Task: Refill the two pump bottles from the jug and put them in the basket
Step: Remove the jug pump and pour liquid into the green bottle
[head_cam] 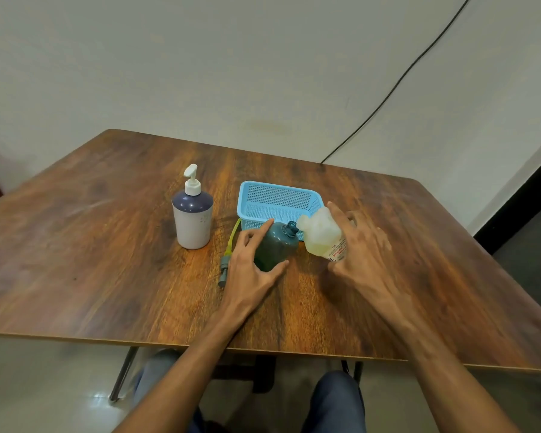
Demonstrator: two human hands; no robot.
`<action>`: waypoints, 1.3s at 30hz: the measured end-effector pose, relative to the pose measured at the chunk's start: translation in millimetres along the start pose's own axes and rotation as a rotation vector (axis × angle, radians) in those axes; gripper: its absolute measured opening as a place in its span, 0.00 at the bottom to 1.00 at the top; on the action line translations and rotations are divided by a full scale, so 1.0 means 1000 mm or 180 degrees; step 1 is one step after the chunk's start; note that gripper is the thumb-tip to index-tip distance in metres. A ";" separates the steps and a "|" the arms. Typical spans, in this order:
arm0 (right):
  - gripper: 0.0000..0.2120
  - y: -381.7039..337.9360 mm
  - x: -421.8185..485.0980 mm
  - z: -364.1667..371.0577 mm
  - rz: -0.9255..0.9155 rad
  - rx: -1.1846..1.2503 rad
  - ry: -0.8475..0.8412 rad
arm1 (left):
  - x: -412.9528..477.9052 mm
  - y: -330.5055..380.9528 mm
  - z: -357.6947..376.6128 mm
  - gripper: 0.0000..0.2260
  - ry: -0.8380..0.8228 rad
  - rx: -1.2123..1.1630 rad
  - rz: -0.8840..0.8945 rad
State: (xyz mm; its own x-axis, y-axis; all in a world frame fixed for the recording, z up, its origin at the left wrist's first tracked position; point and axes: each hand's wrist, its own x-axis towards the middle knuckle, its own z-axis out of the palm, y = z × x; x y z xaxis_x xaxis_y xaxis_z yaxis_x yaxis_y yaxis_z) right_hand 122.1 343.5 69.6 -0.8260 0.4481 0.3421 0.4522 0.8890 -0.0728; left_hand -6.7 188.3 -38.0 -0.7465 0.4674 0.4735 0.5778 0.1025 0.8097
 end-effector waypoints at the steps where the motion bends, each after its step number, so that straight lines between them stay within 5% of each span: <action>1: 0.52 0.000 0.001 0.000 0.0002 -0.0025 -0.0003 | 0.000 0.000 0.000 0.38 -0.0015 0.0000 0.0004; 39: 0.51 0.000 0.004 -0.006 -0.0051 -0.0377 -0.0010 | 0.000 -0.001 0.001 0.38 -0.0005 -0.0005 0.0074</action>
State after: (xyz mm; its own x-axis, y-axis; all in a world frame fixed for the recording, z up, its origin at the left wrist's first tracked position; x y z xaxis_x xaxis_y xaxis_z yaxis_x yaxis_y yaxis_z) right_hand 120.7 344.2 76.1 -0.8344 0.4343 0.3394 0.4753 0.8787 0.0441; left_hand -7.1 189.0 -39.5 -0.7324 0.4709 0.4918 0.5944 0.0901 0.7991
